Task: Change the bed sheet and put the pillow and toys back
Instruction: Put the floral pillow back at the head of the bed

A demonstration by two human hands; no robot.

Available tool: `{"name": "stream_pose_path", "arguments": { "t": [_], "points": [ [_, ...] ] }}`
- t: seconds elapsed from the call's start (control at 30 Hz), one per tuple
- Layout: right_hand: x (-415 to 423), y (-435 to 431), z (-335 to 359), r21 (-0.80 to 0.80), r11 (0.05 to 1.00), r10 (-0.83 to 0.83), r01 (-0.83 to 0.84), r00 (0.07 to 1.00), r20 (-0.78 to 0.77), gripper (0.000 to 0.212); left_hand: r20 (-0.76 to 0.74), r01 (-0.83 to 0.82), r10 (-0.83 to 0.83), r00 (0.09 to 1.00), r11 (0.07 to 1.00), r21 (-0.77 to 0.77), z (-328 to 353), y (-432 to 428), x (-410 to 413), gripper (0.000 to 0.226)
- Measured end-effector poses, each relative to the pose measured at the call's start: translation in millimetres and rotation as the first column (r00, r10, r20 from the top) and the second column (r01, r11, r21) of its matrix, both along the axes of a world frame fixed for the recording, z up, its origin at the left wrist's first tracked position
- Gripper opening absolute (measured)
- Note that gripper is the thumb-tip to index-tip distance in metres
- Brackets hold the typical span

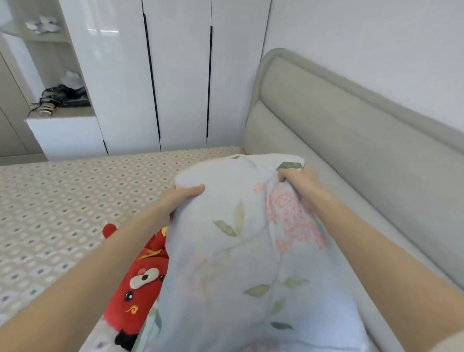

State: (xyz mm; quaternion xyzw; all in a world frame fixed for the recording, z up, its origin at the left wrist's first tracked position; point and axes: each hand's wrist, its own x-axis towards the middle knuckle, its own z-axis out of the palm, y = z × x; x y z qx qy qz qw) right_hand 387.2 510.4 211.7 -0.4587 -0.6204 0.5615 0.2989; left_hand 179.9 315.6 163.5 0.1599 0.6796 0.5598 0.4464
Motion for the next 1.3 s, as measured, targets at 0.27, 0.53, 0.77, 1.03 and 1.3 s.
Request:
{"name": "stream_pose_path", "arguments": {
  "t": [0.27,0.53,0.77,1.03,1.3],
  "points": [
    [-119,160,-20,-0.05,0.998,0.052,-0.049,0.998,0.045,0.026,0.031,-0.106,0.107,0.994,0.994,-0.04,-22,149,-94,0.05],
    [-227,351,-42,0.274,0.962,-0.082,-0.014,0.939,0.334,0.074,0.104,-0.25,0.234,0.967,0.951,0.18,-52,293,-183,0.059],
    [-216,353,-175,0.264,0.958,-0.051,-0.112,0.839,0.542,0.044,0.12,-0.095,0.096,0.988,0.995,-0.02,-145,303,-171,0.06],
    [-165,282,-273,-0.122,0.969,0.24,-0.214,0.703,0.669,0.036,0.077,-0.052,0.066,0.995,0.984,-0.171,-183,288,-131,0.044],
    [-170,208,-282,-0.256,0.916,0.402,-0.31,0.714,0.574,0.036,-0.011,-0.104,0.104,0.995,0.972,-0.209,-185,245,-107,0.044]
  ]
}}
